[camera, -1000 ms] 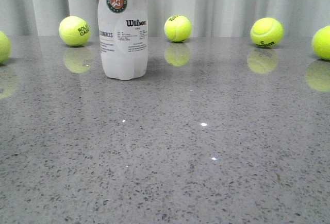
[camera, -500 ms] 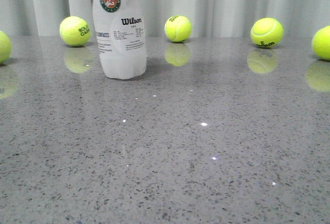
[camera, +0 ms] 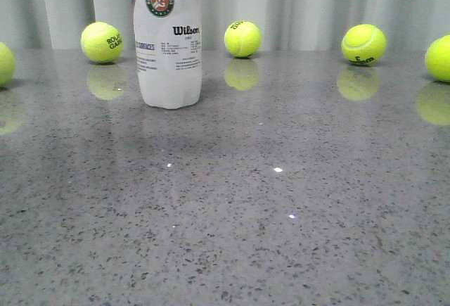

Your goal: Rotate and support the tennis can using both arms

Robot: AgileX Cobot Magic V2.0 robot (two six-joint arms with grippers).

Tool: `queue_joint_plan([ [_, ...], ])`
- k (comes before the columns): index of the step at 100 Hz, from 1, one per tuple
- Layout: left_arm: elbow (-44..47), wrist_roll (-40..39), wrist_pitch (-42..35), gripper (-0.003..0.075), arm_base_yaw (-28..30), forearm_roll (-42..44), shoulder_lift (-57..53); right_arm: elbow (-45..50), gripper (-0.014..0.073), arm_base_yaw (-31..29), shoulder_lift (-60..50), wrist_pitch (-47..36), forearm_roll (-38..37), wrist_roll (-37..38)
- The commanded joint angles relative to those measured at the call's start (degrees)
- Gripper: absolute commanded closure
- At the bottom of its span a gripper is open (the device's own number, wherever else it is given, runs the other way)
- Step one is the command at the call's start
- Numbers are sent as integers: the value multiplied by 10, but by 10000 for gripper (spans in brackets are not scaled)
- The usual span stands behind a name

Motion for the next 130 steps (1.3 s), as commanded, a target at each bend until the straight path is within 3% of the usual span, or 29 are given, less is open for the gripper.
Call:
queue_joint_plan([
  [1,49,-5,-75,739,-4,-21,-60,-12,655,-1,8,-41,3,-6],
  [15,141,-5,-103,739,-4,-35,-129,-12,655,-1,8,-41,3,-6],
  [33,225,-5,-83,739,-4,-42,-205,-12,655,-1,8,-45,3,-6],
  [52,267,-5,-64,739,17,12,-256,-12,655,-1,8,-45,3,-6],
  [92,345,-5,-64,739,101,13,-379,-12,655,-1,8,-45,3,-6],
  [130,466,-5,-212,739,212,47,-451,-12,655,-1,8,-45,3,-6],
])
